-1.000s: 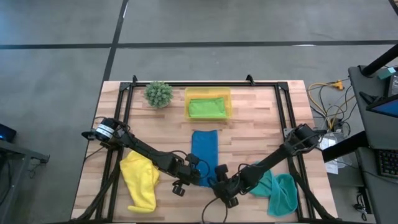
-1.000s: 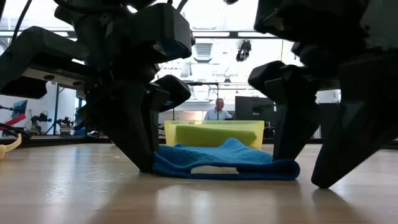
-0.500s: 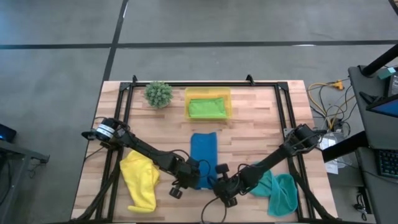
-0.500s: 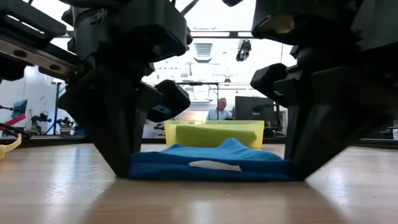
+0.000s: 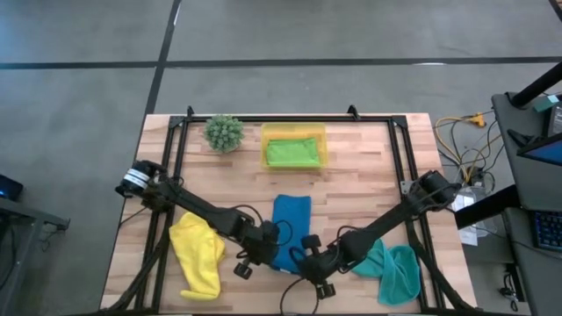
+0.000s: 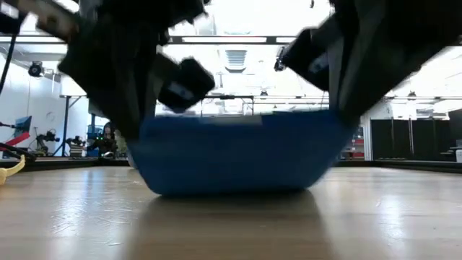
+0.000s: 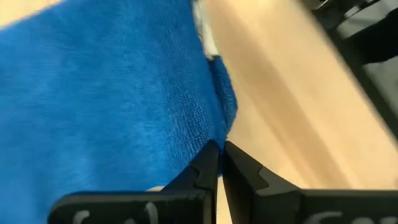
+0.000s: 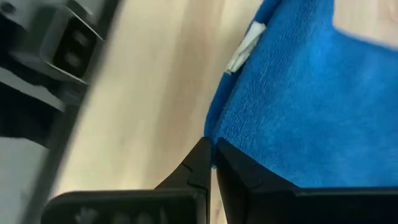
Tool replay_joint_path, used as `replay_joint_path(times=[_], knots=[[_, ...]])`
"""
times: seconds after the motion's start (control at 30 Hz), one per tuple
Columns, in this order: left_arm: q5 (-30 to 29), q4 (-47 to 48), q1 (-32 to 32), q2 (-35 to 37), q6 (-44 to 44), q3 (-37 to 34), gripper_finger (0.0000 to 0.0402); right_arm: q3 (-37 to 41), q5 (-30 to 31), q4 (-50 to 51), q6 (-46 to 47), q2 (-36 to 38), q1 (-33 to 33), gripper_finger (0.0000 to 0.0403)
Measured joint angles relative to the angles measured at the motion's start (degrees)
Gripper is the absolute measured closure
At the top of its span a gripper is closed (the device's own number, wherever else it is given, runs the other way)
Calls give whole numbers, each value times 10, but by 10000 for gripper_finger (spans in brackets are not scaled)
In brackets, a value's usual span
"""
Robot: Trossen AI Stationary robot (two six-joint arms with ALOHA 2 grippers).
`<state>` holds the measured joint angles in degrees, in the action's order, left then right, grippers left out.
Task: Fold microfiber towels
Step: Fold the blue towel
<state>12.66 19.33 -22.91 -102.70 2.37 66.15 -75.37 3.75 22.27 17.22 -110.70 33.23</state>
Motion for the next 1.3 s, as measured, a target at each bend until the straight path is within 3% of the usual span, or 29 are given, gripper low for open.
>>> replay_joint_path(times=[0.17, 0.37, 0.6, 1.3], knots=[[38, 5, 4, 31, 0, 0, 401, -4, -12, -1, 5, 24, 1, 390], [37, 12, 13, 35, -1, -1, 401, 2, -15, 2, 30, 27, -16, 390], [-27, 25, 35, 34, 0, -2, 401, 14, -13, 18, 55, 27, -47, 390], [-95, 24, 74, 44, -1, -48, 401, 69, 37, 31, 94, 29, -84, 390]])
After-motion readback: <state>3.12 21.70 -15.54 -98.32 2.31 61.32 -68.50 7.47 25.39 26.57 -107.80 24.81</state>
